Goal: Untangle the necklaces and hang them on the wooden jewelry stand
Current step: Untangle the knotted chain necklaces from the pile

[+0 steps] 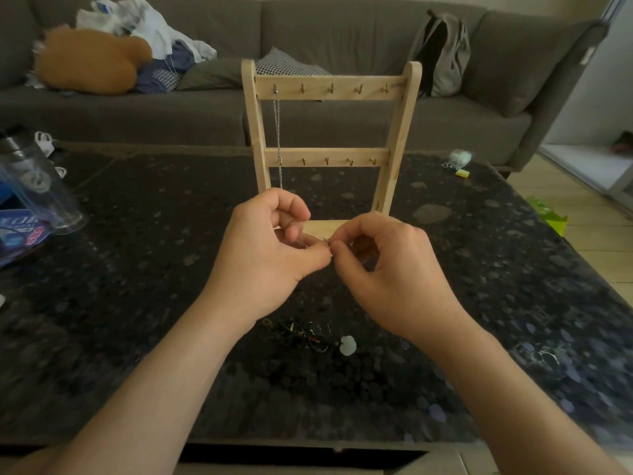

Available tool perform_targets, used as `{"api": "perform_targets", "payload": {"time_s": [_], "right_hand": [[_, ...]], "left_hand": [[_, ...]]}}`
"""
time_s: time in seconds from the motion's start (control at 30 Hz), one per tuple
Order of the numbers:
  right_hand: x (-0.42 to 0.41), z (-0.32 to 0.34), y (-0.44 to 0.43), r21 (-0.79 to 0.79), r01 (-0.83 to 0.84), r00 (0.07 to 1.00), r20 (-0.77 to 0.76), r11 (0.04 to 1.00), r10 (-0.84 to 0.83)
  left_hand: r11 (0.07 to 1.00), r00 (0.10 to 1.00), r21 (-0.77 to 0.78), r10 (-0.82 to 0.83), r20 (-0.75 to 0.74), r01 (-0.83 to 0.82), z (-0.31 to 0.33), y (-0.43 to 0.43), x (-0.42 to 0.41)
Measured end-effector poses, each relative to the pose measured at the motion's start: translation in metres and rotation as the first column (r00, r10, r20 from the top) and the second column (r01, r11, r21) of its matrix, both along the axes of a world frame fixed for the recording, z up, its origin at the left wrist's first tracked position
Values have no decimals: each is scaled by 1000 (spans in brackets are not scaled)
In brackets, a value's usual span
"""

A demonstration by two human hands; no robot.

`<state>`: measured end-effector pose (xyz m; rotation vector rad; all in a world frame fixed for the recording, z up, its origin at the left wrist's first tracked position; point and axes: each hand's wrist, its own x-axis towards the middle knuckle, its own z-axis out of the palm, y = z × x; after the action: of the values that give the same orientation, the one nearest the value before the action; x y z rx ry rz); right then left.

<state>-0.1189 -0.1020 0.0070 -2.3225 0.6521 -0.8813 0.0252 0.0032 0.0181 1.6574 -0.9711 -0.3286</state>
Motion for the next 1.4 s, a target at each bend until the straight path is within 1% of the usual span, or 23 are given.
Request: {"api": "perform_targets", "payload": {"time_s": [0.13, 0.2, 0.27, 0.37, 0.47, 0.57, 0.83, 0.9, 1.0, 1.03, 1.07, 1.1, 1.13, 1.17, 1.2, 1.23, 1.27, 1.3, 1.33, 1.37, 1.4], "right_hand": [[1, 0, 2, 118, -44, 999, -10, 992, 45], [1, 1, 2, 180, -83, 996, 35, 980, 78], [1, 2, 3, 208, -108, 992, 85, 972, 93], [2, 0, 3, 216, -96, 989, 135, 972, 67], [2, 0, 1, 215, -61, 986, 167, 975, 25], [1, 1, 1, 167, -27, 985, 174, 986, -2], [2, -3, 1, 14, 71, 976, 207, 997, -73], [2, -3, 1, -6, 99, 974, 207, 995, -95], [2, -1, 1, 16, 115, 974, 193, 993, -116], [2, 1, 2, 51, 110, 975, 187, 993, -118], [1, 3, 1, 121, 96, 977, 179, 988, -116], [0, 4, -1, 237, 75, 981, 159, 968, -115], [-1, 6, -2, 390, 47, 985, 136, 920, -108], [-1, 9, -3, 560, 10, 988, 120, 828, -93], [-1, 10, -4, 716, -43, 990, 127, 697, -69], [0, 11, -3, 832, -101, 987, 153, 546, -50], [1, 12, -3, 898, -155, 981, 188, 413, -39], [2, 11, -3, 924, -194, 975, 217, 328, -37], [3, 10, -4, 932, -213, 971, 235, 293, -43], [3, 9, -5, 928, -222, 968, 246, 299, -43], [3, 8, -5, 918, -227, 967, 253, 324, -40]], "left_hand": [[999, 999, 8, 50, 14, -50, 0, -3, -2], [997, 997, 15, 78, -27, -77, -1, -4, -3], [997, 994, 20, 80, -72, -78, -2, -4, -6], [998, 998, 37, 49, -48, -47, -3, -1, -6], [999, 998, 51, -10, -65, 13, -1, 1, -3], [996, 997, 80, -33, -63, 38, 0, 2, -2], [993, 998, 107, -33, -61, 40, 0, 0, -6], [990, 994, 127, -40, -98, 52, 2, 0, -7], [976, 987, 190, -78, -142, 104, 4, -1, -8], [970, 986, 211, -90, -137, 118, 4, -1, -8], [965, 986, 226, -103, -129, 130, 4, -1, -8], [960, 986, 239, -119, -116, 144, 4, -1, -7], [954, 986, 256, -138, -94, 158, 4, 0, -6], [945, 985, 278, -162, -62, 173, 4, 0, -6], [934, 983, 307, -184, -26, 183, 3, 0, -6], [923, 980, 337, -198, 8, 184, 3, 0, -6], [919, 979, 352, -200, 31, 177, 2, 0, -7], [922, 980, 346, -197, 39, 172, 1, -1, -8], [931, 982, 323, -189, 29, 170, -1, -1, -9], [941, 985, 294, -175, -1, 167, -2, -1, -8], [951, 987, 263, -155, -45, 162, -3, -2, -8]]}}
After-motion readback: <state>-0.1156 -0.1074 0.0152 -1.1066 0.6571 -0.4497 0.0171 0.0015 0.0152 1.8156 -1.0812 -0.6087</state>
